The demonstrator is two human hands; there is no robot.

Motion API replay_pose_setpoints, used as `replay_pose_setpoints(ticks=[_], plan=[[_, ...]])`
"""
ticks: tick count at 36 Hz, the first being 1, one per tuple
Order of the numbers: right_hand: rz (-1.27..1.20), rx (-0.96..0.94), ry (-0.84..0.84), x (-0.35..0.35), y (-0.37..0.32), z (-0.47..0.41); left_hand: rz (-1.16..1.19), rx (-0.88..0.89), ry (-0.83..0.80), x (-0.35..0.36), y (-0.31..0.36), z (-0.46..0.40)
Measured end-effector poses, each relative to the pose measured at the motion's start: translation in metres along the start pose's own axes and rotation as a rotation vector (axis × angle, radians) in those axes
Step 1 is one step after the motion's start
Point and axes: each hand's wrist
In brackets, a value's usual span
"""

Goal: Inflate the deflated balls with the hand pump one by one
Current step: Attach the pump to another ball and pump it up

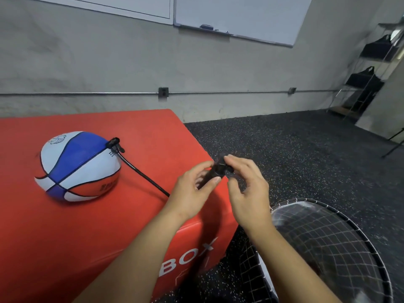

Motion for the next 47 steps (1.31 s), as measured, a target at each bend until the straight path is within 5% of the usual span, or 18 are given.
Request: replay_pose_setpoints(ticks=[12, 23, 32, 47], plan=[[0.061, 0.033, -0.054, -0.020, -0.006, -0.004, -0.070, 0.060, -0.036, -0.002, 0.013, 0.009], [-0.047, 0.007, 0.329, -0.065, -0.029, -0.026, -0.195, 0.091, -0.099, 0.010, 0.010, 0.008], [-0.018, -0.002, 0.396, -0.075, -0.030, -0.030, -0.218, 0.094, -0.108, 0.011, 0.006, 0.006], [0.035, -0.060, 0.187, -0.036, -0.009, -0.023, -0.097, 0.050, -0.073, 0.008, -0.003, -0.001]])
Point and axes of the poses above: each hand's wrist, its own z-axis away from the middle knuckle, its own x-axis out of the palm, y = z × x, and after that the axes turned 12 degrees about -z, right-handed
